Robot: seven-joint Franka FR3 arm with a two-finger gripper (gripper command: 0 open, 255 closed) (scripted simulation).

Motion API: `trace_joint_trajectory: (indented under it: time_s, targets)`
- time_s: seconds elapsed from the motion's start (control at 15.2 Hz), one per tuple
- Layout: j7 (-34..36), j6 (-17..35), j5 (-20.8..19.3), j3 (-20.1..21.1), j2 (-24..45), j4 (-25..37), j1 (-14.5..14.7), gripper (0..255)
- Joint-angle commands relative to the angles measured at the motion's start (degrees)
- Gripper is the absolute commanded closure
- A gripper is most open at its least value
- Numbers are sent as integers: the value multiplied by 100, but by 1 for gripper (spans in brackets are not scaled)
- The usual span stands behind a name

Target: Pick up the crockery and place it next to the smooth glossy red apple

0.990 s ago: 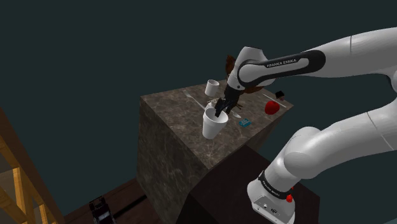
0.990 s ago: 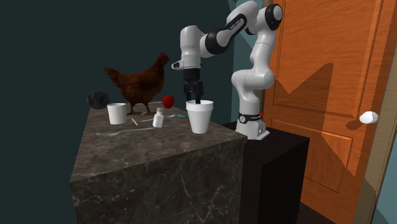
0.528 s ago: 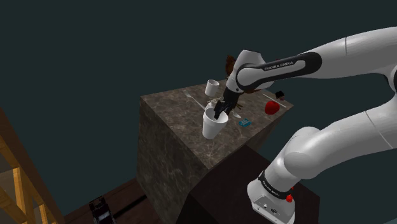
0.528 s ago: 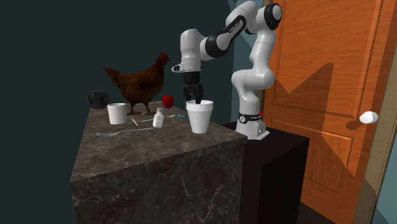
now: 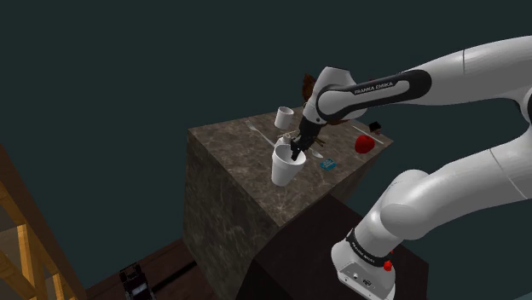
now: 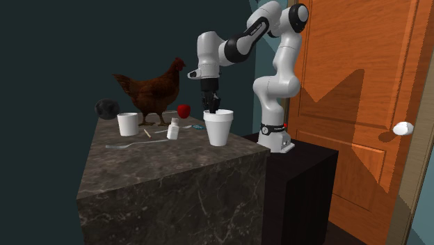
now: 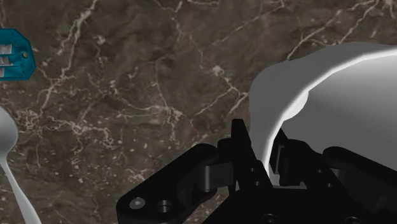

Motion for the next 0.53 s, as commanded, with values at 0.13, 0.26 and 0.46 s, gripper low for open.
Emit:
trace_joint_trajectory:
  time_s: [0.13, 0.26, 0.46]
  targets:
    - [1, -1, 0, 1, 5, -5, 1, 255]
    - [11, -96, -7, 9, -49, 36, -5, 255]
    - [41, -380, -21, 31, -197, 174, -15, 255]
